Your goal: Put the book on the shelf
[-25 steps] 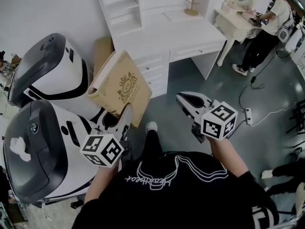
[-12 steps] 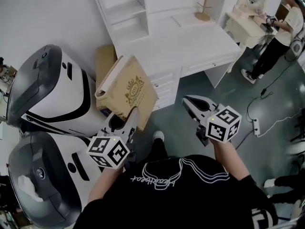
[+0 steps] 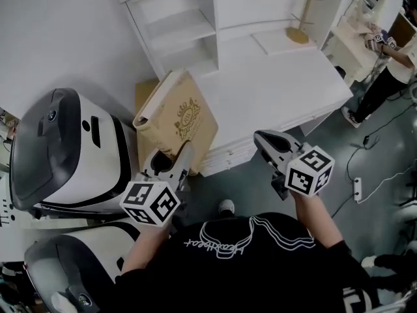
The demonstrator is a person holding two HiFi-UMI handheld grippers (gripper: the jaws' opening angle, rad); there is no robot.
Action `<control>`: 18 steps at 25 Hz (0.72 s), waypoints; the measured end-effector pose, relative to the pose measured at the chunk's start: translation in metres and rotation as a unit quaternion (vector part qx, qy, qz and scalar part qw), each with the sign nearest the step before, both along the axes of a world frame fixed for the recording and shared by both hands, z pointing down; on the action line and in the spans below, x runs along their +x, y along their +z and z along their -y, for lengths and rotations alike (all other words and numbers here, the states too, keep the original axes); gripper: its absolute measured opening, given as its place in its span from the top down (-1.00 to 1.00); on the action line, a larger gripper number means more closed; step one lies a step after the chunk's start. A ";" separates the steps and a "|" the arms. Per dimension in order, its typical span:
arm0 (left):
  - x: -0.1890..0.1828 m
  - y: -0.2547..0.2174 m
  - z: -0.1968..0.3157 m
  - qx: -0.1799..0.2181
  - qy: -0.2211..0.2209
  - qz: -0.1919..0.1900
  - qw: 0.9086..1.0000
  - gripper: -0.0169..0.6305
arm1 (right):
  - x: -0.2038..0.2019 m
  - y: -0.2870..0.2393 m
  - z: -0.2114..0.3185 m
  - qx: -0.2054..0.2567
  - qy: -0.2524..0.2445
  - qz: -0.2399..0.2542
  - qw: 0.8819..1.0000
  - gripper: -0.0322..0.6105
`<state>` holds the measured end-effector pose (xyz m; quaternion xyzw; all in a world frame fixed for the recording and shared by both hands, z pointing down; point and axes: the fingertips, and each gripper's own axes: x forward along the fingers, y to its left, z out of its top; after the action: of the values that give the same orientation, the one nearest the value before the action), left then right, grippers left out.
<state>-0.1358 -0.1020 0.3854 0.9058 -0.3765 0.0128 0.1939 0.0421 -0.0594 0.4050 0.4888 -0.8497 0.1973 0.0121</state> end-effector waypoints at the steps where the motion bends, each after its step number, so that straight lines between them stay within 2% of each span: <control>1: 0.001 0.000 0.010 0.002 0.000 0.000 1.000 0.33 | 0.000 0.001 0.010 0.000 0.000 0.000 1.000 0.88; 7: 0.001 -0.011 0.066 0.011 -0.005 -0.001 1.000 0.33 | 0.002 0.005 0.065 -0.015 0.002 0.001 1.000 0.89; 11: -0.001 -0.018 0.087 0.027 -0.015 -0.006 1.000 0.33 | 0.003 0.000 0.086 -0.010 -0.004 -0.014 1.000 0.89; 18: 0.006 -0.019 0.120 0.026 -0.039 -0.012 0.999 0.33 | 0.006 0.001 0.121 -0.010 -0.023 -0.006 1.000 0.88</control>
<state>-0.1302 -0.2223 0.3666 0.8953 -0.4094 -0.0150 0.1750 0.0481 -0.1807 0.4058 0.4702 -0.8585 0.2031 0.0266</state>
